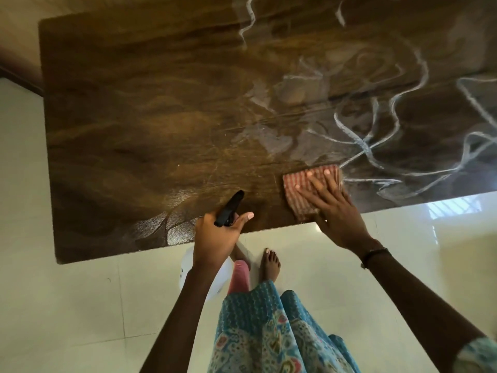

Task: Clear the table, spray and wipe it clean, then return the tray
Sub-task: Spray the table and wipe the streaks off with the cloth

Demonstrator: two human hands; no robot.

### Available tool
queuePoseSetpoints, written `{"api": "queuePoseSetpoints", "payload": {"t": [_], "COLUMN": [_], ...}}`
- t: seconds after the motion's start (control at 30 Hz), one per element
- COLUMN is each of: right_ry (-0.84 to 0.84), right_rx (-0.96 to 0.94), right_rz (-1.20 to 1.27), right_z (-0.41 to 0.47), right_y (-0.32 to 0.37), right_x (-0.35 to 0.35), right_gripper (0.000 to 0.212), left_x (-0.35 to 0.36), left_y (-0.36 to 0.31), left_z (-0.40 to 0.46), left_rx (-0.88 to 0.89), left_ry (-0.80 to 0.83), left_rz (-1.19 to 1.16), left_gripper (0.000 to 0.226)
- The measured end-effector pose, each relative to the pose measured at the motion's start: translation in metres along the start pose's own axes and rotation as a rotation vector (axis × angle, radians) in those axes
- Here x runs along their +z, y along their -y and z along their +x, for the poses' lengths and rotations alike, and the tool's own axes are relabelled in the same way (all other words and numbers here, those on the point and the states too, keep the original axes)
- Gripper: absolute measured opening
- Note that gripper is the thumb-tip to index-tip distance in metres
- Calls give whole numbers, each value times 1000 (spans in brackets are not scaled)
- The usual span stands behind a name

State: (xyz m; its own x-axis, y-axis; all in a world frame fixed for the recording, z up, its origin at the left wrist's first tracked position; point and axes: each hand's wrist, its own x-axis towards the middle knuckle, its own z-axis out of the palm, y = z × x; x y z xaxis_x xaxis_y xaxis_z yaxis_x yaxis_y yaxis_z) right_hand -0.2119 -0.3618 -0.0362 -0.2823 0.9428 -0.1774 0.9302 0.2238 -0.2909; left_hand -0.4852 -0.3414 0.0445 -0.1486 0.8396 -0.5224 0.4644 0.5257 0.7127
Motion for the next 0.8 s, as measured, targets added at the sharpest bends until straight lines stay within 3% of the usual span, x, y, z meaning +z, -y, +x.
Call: {"api": "queuePoseSetpoints", "payload": {"t": [0.13,0.37,0.5,0.63,0.8], "right_ry": [-25,75,40,-11,-30], "right_rx": [94,-204,-89,30,-21], "right_rz": [6,-81,-31,19,-2], "right_z": [48,4,-12,26,51], "right_y": [29,24,-15,-9,-2], "right_x": [3,18,3,-5,-4], "right_gripper": [58,56,59,59,58], "left_x": [1,10,15,24,39], "left_y": [-6,-27,-44,-62,-87], "left_z": [9,19,20,24,26], "left_rx": [-2,-2,40,34,-7], "left_ry": [2,-2,-15,-3,37], "left_rz": [4,39,28,22,43], "left_gripper": [32,29,28,28,37]}}
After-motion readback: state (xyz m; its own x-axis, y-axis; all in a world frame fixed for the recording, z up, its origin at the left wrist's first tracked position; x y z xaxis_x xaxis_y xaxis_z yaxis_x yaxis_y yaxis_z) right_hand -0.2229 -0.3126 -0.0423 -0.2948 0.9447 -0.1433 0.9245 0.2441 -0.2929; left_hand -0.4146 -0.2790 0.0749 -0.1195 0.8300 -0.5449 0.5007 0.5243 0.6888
